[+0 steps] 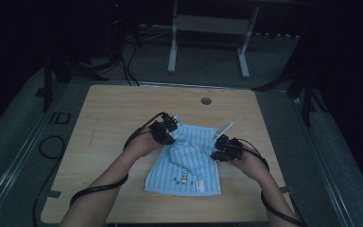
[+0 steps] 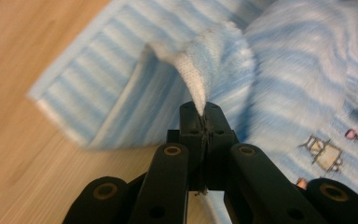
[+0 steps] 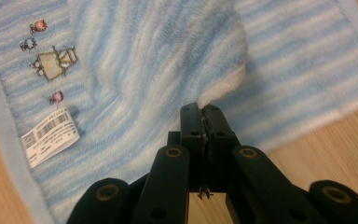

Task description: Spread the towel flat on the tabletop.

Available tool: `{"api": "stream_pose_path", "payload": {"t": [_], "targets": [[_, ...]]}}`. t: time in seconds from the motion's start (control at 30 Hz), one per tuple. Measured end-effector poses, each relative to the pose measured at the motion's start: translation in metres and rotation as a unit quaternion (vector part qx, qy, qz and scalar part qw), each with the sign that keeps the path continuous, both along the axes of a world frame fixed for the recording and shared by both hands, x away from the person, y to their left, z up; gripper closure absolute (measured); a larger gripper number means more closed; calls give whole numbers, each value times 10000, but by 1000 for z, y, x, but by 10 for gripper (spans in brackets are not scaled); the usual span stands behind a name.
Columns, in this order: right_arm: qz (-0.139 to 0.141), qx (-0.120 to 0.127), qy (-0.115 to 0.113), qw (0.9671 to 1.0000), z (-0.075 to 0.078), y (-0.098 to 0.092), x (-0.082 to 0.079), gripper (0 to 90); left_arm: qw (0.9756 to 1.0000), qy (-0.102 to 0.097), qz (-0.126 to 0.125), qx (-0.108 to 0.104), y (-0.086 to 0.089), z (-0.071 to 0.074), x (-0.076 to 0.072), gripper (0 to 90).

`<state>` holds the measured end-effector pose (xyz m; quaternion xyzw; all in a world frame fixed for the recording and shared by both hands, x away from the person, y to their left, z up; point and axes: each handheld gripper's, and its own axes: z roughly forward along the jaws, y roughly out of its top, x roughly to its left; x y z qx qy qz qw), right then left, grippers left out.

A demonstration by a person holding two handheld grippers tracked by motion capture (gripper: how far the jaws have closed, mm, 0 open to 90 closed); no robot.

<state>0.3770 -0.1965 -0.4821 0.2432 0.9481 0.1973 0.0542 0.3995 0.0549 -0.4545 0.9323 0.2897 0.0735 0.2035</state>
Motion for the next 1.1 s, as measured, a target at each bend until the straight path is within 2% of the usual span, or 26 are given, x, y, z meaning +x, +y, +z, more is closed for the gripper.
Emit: {"api": "stream_pose_path", "payload": {"t": [0.13, 0.17, 0.23, 0.27, 0.33, 0.5, 0.63, 0.83, 0.97, 1.03, 1.1], "targets": [[-126, 66, -118, 9998, 6, -16, -11, 886, 9997, -151, 162, -37, 20, 5, -11, 887], [-160, 85, -134, 9997, 7, -18, -14, 885, 9997, -98, 207, -79, 27, 5, -14, 888], [-249, 116, -214, 9994, 11, -27, -23, 885, 9993, -176, 299, -149, 37, 6, -22, 887], [-264, 157, -261, 9992, 13, -31, -27, 885, 9993, -155, 306, -176, 40, 5, -25, 887], [-315, 264, -303, 9987, 17, -38, -38, 885, 9988, -161, 333, -305, 49, 3, -36, 887], [-269, 459, -371, 9979, 20, -46, -63, 885, 9989, -41, 334, -332, 59, -13, -58, 886], [-224, 418, -315, 9984, 8, -46, -80, 888, 9983, 228, 304, -452, 65, -28, -70, 885], [-235, 358, 45, 9991, -20, -47, -87, 888, 9964, 435, 340, -636, 70, -47, -87, 884], [-255, 314, 273, 9988, -38, -45, -90, 888, 9960, 541, 350, -615, 71, -57, -94, 882], [-243, 238, 296, 9990, -43, -44, -92, 889, 9963, 557, 311, -570, 71, -62, -98, 882], [-258, 323, 306, 9987, -44, -45, -93, 889, 9955, 670, 295, -596, 71, -66, -101, 880]]}}
